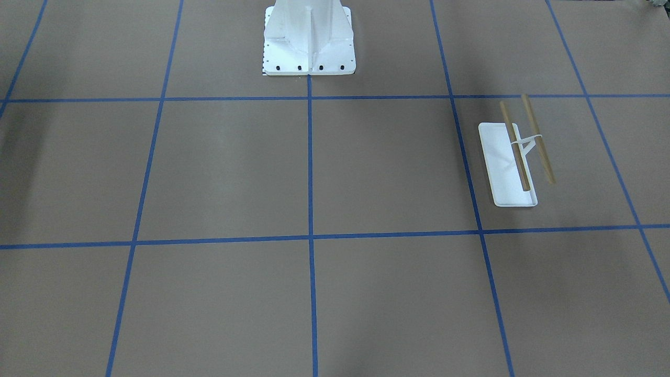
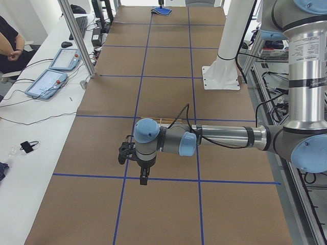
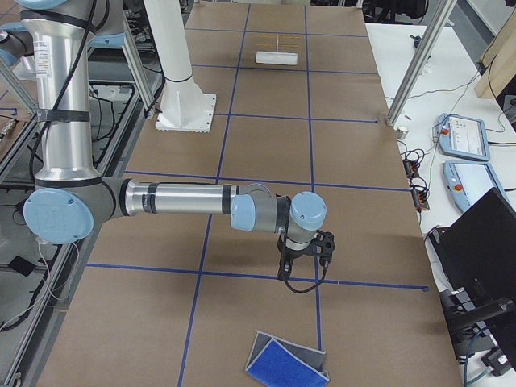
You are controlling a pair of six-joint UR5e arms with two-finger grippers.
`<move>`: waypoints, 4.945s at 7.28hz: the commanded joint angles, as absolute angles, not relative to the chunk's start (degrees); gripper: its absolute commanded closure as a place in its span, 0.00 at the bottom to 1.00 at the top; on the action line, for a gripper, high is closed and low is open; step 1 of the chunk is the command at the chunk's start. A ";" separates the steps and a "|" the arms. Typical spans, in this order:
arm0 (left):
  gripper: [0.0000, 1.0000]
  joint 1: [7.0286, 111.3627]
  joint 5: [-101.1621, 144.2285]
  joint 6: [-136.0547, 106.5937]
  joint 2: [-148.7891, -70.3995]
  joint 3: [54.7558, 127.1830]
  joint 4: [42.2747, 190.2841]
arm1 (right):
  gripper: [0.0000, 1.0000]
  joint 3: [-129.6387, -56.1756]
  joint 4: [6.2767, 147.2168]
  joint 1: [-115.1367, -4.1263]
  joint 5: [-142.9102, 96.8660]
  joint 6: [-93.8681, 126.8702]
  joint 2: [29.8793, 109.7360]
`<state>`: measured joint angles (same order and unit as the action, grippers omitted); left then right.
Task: Hang towel on rack
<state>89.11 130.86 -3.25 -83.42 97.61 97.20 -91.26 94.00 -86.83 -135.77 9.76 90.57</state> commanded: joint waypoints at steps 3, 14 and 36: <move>0.01 89.03 131.04 -3.16 -83.06 98.35 97.21 | 0.00 -91.49 93.87 -86.84 -135.70 9.67 90.97; 0.01 88.86 131.39 -3.08 -83.41 98.43 97.91 | 0.00 -92.38 93.78 -86.84 -135.18 9.06 90.52; 0.02 88.42 131.40 -3.87 -88.77 98.08 98.26 | 0.00 -35.47 60.77 -88.25 -118.49 3.95 67.78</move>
<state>88.42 131.43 -3.80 -88.52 98.01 98.29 -40.38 64.89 -89.07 -120.64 3.51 69.55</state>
